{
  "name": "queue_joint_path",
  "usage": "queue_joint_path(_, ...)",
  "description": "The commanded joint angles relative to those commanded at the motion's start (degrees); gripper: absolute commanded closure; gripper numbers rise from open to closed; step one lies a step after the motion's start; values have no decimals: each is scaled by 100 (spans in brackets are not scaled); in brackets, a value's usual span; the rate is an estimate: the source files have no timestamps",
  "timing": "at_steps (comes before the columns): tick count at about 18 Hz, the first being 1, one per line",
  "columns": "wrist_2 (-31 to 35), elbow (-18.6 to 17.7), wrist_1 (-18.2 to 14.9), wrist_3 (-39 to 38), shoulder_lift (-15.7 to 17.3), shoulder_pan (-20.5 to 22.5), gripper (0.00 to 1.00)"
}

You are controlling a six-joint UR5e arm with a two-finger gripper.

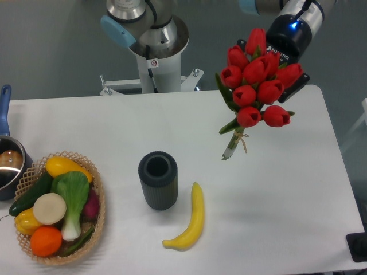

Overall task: Place the flowers on the table
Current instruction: 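Move the held red tulip bouquet over the open table area, then lower the held red tulip bouquet toward the table beside the banana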

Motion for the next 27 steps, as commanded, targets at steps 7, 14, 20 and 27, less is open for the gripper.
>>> queue_joint_path(7,26,-35,35,245,-17,158,47)
queue_joint_path(14,1596,-36,18,413,79,123,47)
queue_joint_path(20,3635,-79,18,518,132,-140,47)
queue_joint_path(27,6238,-106,-70,791,79,-755,47)
